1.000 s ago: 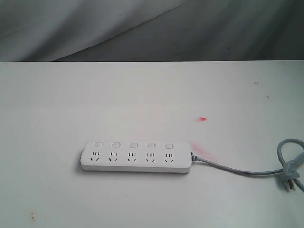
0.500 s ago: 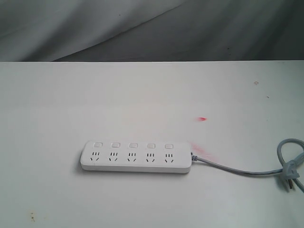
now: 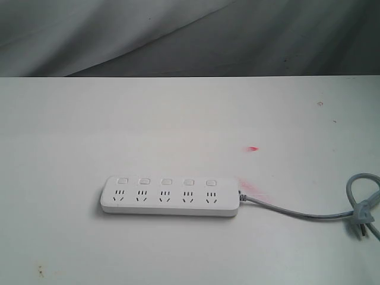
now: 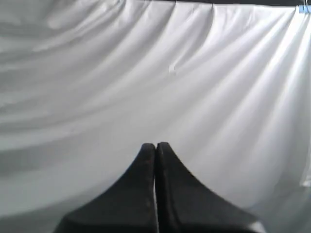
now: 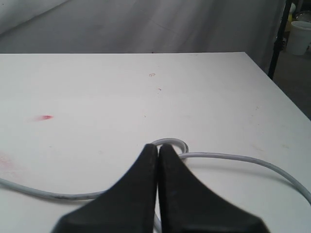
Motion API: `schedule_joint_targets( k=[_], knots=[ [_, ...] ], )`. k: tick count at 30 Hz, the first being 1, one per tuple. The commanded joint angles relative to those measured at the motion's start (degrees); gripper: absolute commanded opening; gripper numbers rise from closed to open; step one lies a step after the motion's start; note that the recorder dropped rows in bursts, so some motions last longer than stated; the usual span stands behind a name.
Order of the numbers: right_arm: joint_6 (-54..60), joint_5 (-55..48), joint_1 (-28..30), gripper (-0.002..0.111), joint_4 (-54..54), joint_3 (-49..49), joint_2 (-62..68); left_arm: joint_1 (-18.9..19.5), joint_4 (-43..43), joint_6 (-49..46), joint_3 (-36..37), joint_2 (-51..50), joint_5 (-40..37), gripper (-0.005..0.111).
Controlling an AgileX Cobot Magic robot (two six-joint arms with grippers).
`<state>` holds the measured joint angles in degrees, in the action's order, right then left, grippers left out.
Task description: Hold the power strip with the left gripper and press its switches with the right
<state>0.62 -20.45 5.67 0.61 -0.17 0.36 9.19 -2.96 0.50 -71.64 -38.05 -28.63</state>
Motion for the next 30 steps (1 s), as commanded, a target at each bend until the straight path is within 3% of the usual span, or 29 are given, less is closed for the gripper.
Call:
schedule_joint_targets(
  k=[1,7,30],
  knots=[
    [0.2,0.9,0.2,0.0,0.7,0.2,-0.4,-2.9,-1.2,0.5,8.4,0.2,1.4,0.0],
    [0.2,0.9,0.2,0.0,0.7,0.2,-0.4,-8.6,-0.7,0.5,20.0,5.0,5.2,0.0],
    [0.2,0.9,0.2,0.0,0.7,0.2,-0.4,-8.8,1.5,0.5,51.4,31.7,9.0,0.0]
  ],
)
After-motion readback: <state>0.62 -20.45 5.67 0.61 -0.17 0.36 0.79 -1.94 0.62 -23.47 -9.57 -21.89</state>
